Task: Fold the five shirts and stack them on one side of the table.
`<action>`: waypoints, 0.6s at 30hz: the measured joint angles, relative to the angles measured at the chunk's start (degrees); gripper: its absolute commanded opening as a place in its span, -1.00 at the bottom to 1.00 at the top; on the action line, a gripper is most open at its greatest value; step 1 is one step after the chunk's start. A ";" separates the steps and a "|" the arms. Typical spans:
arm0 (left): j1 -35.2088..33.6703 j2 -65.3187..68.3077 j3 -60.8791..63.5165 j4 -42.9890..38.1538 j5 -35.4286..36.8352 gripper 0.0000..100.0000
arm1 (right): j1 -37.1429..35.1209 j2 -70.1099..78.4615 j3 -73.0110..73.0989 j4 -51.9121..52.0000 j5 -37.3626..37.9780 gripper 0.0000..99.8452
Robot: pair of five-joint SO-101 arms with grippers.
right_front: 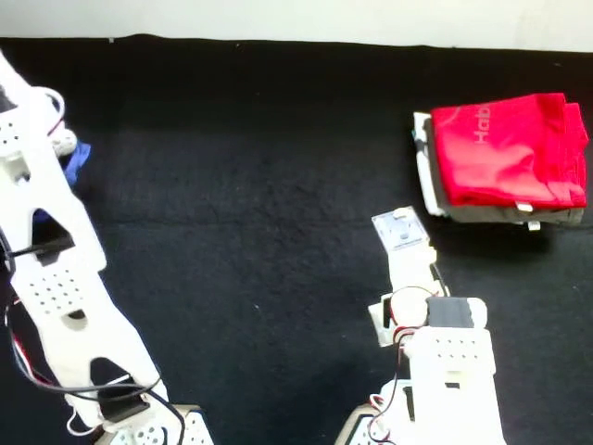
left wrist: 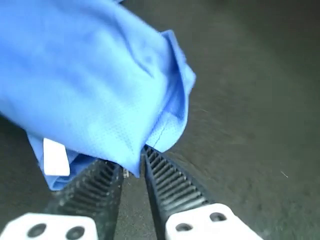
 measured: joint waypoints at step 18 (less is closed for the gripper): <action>35.96 -50.55 7.12 -0.53 -16.97 -0.98 | 0.35 0.00 0.00 -2.37 0.00 -0.99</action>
